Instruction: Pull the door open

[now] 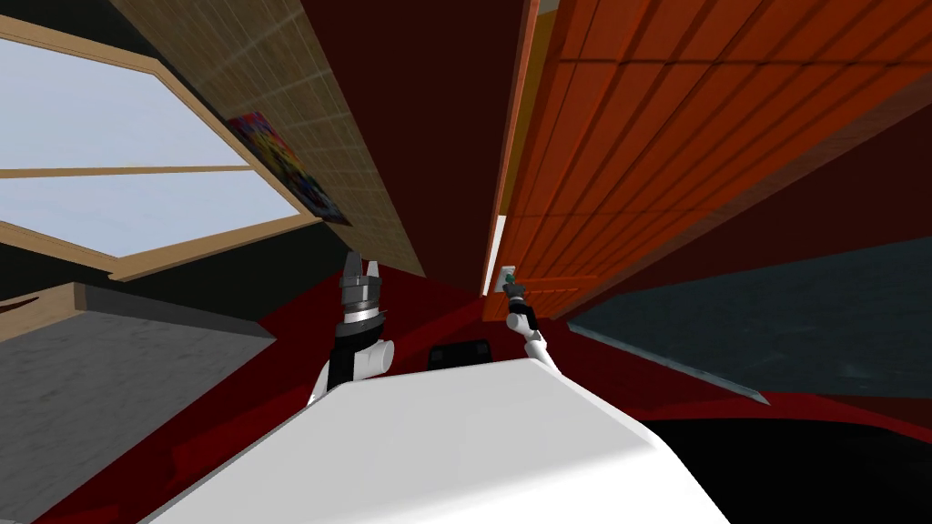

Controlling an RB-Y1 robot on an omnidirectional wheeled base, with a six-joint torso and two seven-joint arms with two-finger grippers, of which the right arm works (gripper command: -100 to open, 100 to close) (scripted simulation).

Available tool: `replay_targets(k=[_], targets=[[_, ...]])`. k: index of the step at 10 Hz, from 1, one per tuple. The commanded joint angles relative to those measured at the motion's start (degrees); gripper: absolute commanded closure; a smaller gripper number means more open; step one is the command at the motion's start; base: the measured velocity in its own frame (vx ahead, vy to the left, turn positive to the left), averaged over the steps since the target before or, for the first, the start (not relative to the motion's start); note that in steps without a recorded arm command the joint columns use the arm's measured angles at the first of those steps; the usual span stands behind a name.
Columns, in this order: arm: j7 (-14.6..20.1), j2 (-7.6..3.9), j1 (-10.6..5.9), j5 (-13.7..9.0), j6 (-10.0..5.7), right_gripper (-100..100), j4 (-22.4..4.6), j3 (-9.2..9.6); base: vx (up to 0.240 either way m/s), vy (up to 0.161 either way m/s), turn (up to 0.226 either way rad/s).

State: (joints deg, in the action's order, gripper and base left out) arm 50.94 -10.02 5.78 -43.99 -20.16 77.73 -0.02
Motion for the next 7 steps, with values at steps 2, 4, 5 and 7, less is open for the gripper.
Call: replay_targets(k=[2, 4, 5, 7], targets=[[2.31, 0.07, -0.85, -1.00, -0.39, -100, 0.16, 1.77, -0.060, -0.021, 0.023], [4.48, 0.02, -0.39, -2.63, -0.22, -100, 0.84, 2.02, -0.085, -0.037, 0.065], [4.34, -0.89, 0.40, -2.35, -0.93, -100, -0.36, 1.29, -0.038, -0.046, -0.030], [4.39, -1.69, 0.26, -3.51, 2.09, -100, 0.43, -0.10, 0.014, 0.018, -0.127]])
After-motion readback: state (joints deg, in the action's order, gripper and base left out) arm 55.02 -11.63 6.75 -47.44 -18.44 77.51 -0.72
